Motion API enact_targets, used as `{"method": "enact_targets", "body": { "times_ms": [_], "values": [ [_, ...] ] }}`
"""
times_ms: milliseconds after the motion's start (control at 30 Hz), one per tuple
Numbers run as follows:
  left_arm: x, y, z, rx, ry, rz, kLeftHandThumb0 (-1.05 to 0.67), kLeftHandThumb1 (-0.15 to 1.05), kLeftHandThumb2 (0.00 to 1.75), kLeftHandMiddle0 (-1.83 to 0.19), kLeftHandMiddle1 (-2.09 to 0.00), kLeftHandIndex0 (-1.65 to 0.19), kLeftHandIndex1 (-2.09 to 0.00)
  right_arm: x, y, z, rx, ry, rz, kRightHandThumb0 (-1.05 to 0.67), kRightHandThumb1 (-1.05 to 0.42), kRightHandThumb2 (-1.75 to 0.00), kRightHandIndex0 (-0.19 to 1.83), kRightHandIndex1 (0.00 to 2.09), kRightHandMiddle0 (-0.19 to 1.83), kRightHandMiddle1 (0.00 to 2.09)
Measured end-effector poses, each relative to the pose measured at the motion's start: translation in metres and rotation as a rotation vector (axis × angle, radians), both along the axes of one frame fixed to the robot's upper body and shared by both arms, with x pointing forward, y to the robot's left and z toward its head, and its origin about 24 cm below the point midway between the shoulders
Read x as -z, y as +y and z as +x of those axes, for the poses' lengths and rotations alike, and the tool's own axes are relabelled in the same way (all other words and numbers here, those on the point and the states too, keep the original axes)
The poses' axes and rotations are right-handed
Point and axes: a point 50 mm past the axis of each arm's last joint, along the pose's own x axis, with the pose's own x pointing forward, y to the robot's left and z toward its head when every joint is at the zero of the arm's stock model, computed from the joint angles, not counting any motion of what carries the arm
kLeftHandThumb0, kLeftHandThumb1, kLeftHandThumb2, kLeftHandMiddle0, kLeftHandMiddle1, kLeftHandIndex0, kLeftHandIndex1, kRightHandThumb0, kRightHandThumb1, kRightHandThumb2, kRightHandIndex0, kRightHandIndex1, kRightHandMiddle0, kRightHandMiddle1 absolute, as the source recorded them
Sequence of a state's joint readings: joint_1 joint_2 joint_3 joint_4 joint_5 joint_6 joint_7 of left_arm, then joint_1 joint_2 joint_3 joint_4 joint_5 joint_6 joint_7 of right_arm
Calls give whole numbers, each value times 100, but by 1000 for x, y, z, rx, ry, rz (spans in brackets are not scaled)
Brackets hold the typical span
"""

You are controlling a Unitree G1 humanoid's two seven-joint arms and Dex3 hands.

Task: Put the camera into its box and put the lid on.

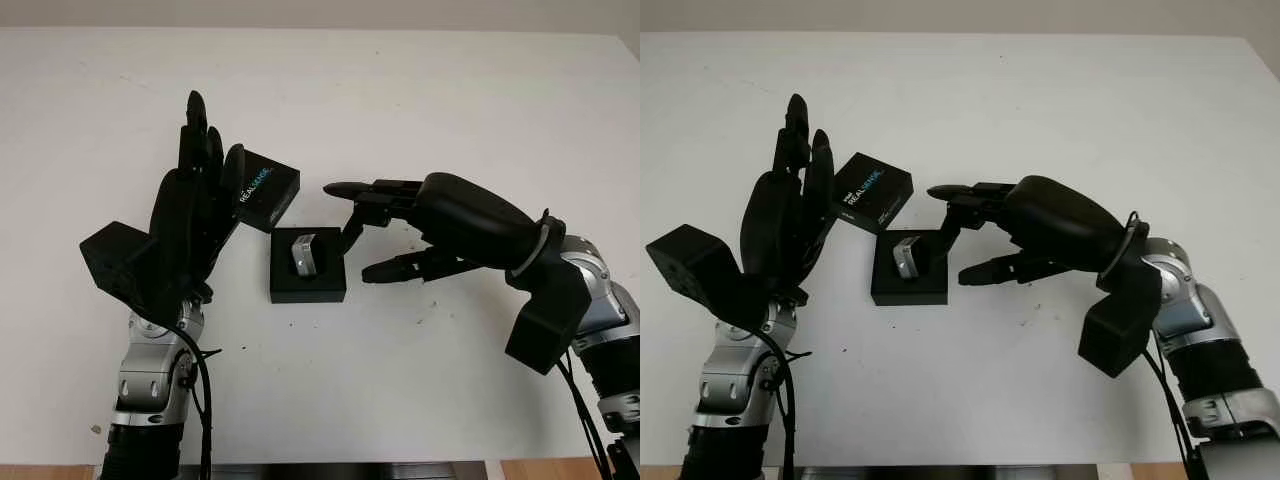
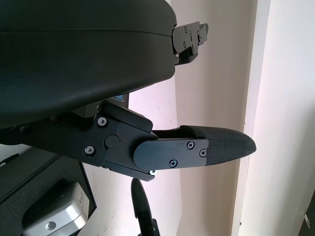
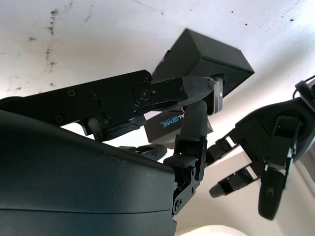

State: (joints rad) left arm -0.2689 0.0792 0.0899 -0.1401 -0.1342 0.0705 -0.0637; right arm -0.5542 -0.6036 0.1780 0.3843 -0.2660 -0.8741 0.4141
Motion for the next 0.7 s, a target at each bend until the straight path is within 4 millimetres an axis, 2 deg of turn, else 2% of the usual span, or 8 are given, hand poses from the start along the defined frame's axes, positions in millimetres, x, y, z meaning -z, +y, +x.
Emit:
{"method": "enact_targets", "body": {
  "times_ms": [267, 700],
  "values": [
    [0, 1, -1, -13, -5, 1, -79, 105, 47, 19, 0, 19, 0, 5, 11, 6, -14, 4, -14, -54, -105, -17, 39, 0, 26, 119],
    [-1, 1, -1, -15, -16, 8, -78, 105, 45, 19, 0, 19, 0, 9, 22, 11, -43, -18, -22, -56, -105, -16, 38, 0, 22, 104]
  ]
}}
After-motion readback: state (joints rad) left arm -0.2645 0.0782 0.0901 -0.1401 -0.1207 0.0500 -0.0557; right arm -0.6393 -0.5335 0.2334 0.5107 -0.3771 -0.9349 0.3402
